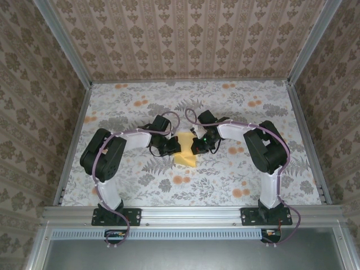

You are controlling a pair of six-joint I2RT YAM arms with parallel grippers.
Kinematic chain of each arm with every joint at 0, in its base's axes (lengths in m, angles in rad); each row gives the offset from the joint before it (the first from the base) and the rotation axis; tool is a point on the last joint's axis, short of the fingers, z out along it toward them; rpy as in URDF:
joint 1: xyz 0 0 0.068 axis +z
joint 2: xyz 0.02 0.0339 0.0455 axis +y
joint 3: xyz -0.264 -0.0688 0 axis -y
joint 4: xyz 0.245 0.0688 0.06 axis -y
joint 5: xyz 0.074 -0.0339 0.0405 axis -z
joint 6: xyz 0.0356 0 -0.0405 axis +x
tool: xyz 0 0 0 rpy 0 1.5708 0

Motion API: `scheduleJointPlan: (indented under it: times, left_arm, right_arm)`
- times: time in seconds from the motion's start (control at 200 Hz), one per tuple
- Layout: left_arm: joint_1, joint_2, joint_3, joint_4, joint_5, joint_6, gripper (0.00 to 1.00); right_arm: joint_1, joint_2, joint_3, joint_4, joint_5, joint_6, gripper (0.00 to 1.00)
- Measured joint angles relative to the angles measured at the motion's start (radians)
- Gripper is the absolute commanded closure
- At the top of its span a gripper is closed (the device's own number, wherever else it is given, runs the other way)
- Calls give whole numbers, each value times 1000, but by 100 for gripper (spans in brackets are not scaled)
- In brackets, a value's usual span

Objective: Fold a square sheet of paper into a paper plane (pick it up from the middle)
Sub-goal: Fold the triangle a second time at the center of the table.

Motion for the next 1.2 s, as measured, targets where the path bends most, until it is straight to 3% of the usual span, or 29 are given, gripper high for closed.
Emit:
scheduleJointPlan:
  times: [0.51, 0.815, 1.2]
  left_arm:
    - [108, -53, 22, -90, -86, -7, 99]
    - [20, -103, 25, -60, -21, 3, 100]
    - [-40, 43, 61, -21, 7, -16, 100]
  right_arm:
    - [0, -2, 0, -2, 7, -23, 99]
    - [0, -2, 0, -2, 6, -25, 99]
    - [0, -3, 0, -2, 6, -25, 99]
